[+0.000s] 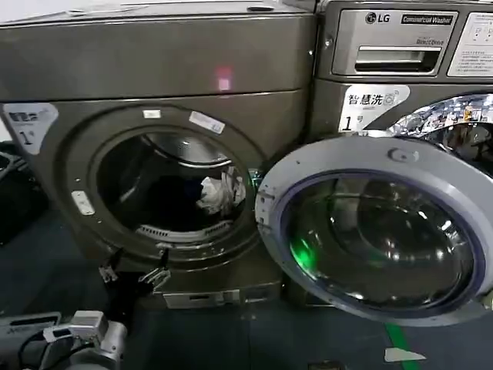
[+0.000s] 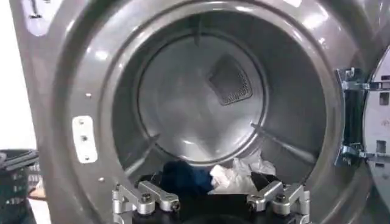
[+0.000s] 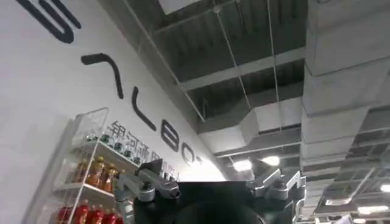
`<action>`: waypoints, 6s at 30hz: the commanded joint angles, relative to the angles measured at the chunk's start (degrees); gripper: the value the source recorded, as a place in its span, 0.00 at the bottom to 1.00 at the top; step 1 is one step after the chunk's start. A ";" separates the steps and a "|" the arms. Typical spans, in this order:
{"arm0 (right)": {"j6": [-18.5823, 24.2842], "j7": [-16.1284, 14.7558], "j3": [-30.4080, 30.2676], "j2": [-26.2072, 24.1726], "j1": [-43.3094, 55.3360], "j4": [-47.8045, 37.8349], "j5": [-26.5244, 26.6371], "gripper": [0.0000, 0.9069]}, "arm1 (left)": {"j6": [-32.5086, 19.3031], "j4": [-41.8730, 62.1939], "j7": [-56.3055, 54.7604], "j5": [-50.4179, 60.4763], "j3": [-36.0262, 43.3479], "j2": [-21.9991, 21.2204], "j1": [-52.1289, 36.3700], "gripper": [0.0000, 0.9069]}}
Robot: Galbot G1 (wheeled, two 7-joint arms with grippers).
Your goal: Grasp the clothes from the dryer.
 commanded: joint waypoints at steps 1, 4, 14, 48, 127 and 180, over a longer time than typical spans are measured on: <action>0.03 -0.08 0.09 0.00 0.02 -0.01 -0.23 1.00 | -0.04 -0.11 0.01 0.00 -0.09 -0.07 0.13 1.00; -0.13 0.03 0.02 -0.02 0.12 -0.02 -0.66 1.00 | -0.06 -0.07 0.01 -0.08 -0.19 -0.06 0.05 1.00; 0.03 -0.02 -0.29 -0.07 0.43 0.09 -1.04 1.00 | 0.30 0.77 0.18 -0.28 -0.08 -0.10 -1.17 1.00; 0.42 -0.47 -0.35 0.30 0.30 0.35 -0.73 1.00 | 0.23 0.29 0.16 -0.17 -0.16 0.21 -0.41 1.00; 1.66 -0.73 1.78 -0.17 -1.10 -0.76 -0.77 1.00 | -28.84 107.48 59.68 52.22 32.40 7.99 -84.42 1.00; 1.71 -0.32 0.90 0.52 -0.52 -0.13 -1.49 1.00 | -28.47 107.17 52.85 58.40 27.76 7.24 -80.40 0.00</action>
